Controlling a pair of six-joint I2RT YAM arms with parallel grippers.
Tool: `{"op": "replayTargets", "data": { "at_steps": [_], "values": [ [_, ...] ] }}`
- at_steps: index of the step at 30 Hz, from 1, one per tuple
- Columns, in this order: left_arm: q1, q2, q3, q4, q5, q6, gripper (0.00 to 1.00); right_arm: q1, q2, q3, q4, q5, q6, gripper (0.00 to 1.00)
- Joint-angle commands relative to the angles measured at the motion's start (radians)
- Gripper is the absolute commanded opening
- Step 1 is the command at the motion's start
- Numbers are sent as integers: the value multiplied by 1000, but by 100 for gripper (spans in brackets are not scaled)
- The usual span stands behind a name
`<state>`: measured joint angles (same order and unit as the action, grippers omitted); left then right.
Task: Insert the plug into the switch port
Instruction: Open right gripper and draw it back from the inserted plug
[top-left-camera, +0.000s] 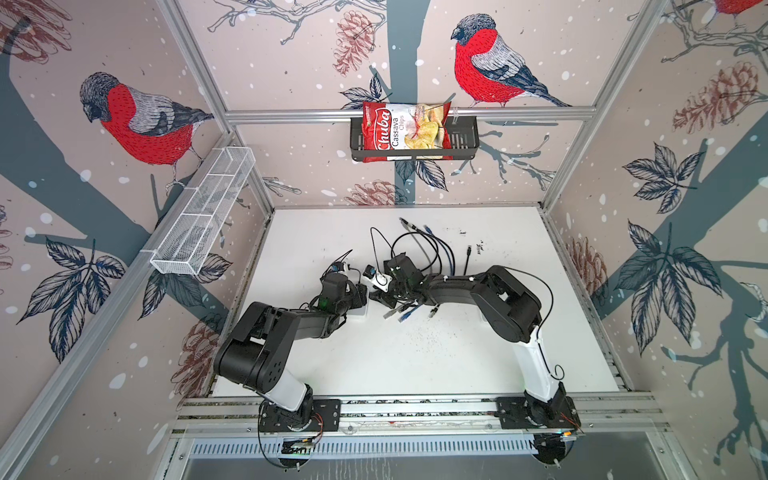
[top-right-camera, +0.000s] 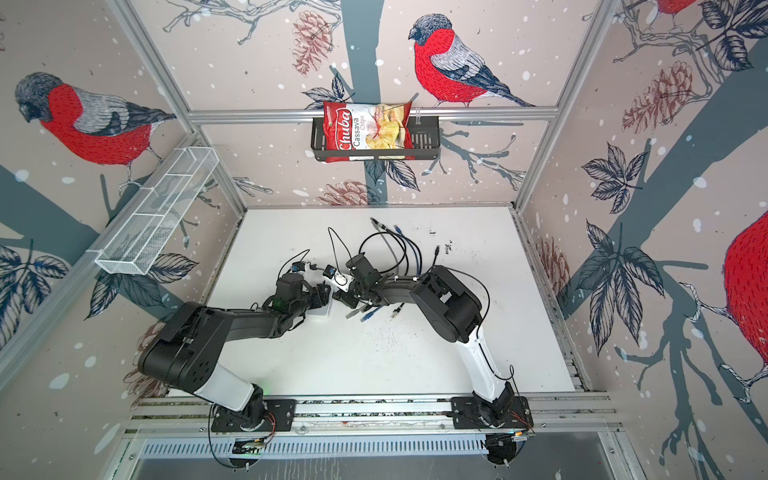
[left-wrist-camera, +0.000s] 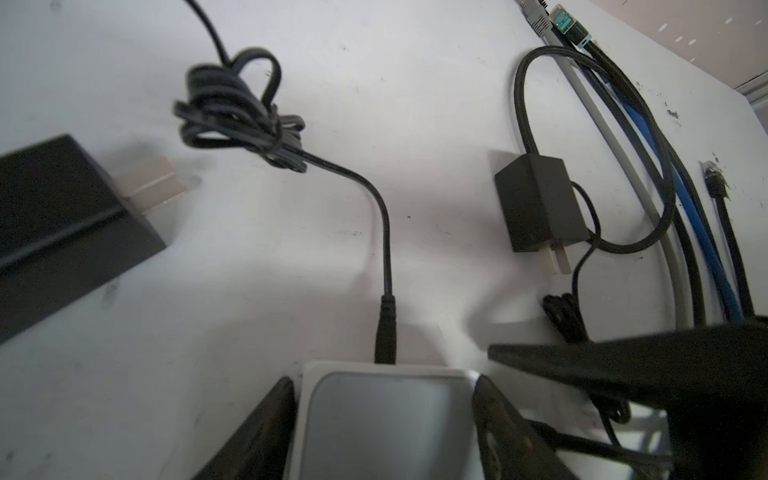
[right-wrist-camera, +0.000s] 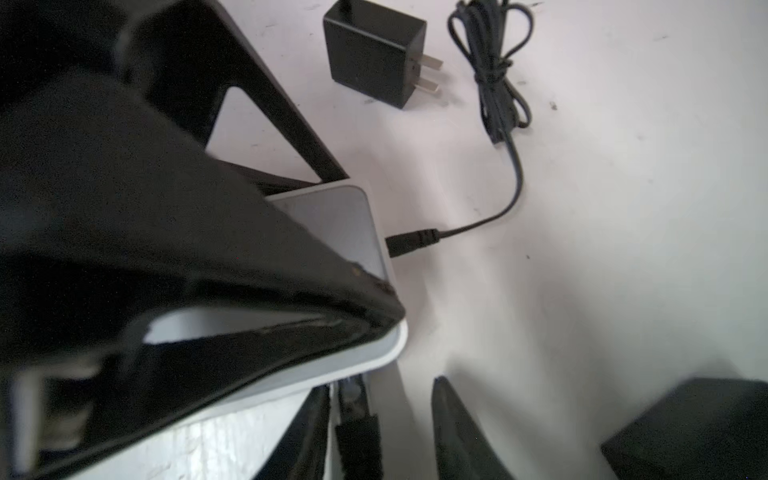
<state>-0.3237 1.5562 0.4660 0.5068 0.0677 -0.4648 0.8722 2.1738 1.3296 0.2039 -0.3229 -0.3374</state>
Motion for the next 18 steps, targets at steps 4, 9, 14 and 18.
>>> {"op": "replayTargets", "data": {
  "at_steps": [4,9,14,18],
  "values": [
    [0,-50,23,-62,-53,-2,82,-17,-49,3,24,-11,-3,99],
    [0,-91,36,-99,-107,13,97,-40,-89,-13,16,-7,6,99],
    [0,-129,51,-133,-152,28,97,-69,-142,-49,16,-20,40,99],
    [2,-175,51,-149,-208,18,97,-94,-222,-101,62,16,116,99]
  ]
}}
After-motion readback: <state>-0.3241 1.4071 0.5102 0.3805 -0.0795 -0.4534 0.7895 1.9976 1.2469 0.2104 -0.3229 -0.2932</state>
